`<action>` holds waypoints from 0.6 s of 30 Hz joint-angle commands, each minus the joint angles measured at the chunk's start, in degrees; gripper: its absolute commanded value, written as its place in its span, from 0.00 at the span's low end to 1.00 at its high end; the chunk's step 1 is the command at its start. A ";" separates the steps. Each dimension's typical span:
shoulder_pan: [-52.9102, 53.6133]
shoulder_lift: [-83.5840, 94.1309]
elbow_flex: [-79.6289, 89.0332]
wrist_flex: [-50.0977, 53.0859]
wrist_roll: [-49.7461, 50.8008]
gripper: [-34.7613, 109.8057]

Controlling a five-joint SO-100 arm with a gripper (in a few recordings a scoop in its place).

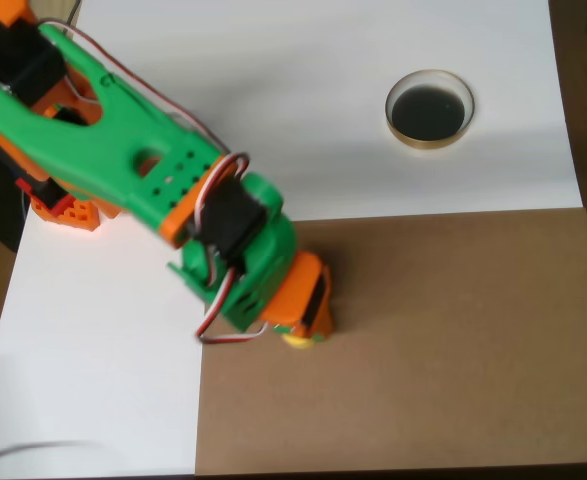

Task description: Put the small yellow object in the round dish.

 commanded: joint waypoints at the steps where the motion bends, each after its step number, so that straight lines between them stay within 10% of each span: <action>1: -5.98 5.71 -3.96 1.76 -1.05 0.24; 18: -29.27 5.45 -7.73 5.01 -3.34 0.24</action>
